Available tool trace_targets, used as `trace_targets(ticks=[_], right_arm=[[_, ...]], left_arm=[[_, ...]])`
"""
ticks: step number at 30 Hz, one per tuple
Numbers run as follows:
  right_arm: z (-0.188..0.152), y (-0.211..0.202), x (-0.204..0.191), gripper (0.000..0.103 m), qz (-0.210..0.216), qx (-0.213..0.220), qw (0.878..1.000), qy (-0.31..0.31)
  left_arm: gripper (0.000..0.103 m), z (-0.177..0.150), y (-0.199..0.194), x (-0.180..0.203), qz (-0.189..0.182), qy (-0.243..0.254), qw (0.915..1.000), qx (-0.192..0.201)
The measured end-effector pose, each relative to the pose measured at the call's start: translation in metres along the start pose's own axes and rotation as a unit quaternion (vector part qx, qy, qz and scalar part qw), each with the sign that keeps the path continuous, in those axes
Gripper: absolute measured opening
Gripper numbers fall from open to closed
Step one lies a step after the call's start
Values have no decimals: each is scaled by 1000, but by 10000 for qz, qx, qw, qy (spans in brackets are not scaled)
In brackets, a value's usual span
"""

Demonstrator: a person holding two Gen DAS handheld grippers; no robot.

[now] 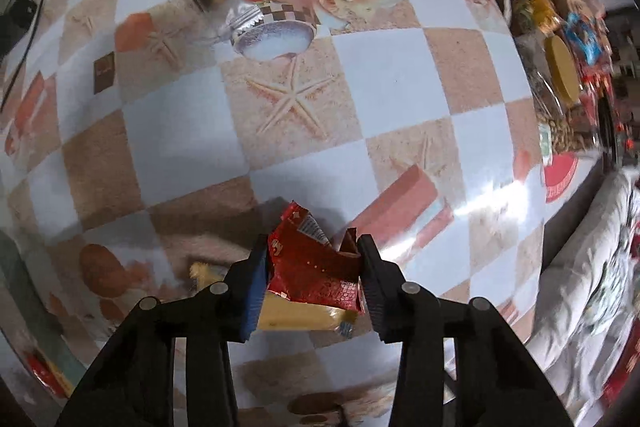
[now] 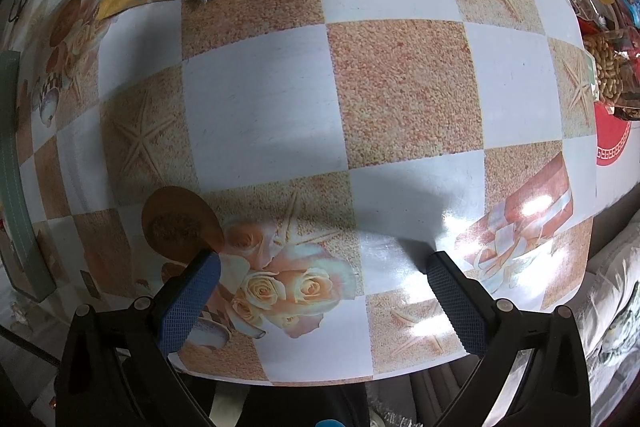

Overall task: Organize snacks
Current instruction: 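Grasp a red packet with the left tool while the right tool grasps a gold bar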

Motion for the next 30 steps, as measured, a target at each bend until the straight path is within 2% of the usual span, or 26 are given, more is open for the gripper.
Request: trace_targets(ticks=[4,7,11,16,21,26,30], right_arm=[[0,-1,-2,103,-6,-7,10000,-1],[-3,-1,-3,103,-33,-113,9996,245],[-6,-1,-3,103,-43,-47,9996,260],[-7,-1,-4,103,-43,-61,9996,263],[-4,-1,-7,103,-53,-311,9994,105],[29,-33,-17,103,-211,390,9985,-312],[69,-61,-38,103,-418,949,9905,-903]], left_arm=[[47,-18,-21,-5,178,458,9986,206],[47,-36,-38,-18,258,559,9975,354],[47,-67,-48,-50,246,374,9985,308],[48,-115,-41,-88,416,226,9989,4],[55,-143,-37,-113,617,27,9980,-101],[71,-149,-52,-127,500,-272,9983,152],[71,-157,-63,-141,400,-483,9978,230]])
Point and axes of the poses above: each gripper's, at about its wrist camera, not at the fingertips, and y roughly the way its jaws point, x to its right, z to its top, the point moved 7 cm from there along y, roughly the way its jaws point, and after that the axes turned 15 degrees about -z, right-handed, at the moved point
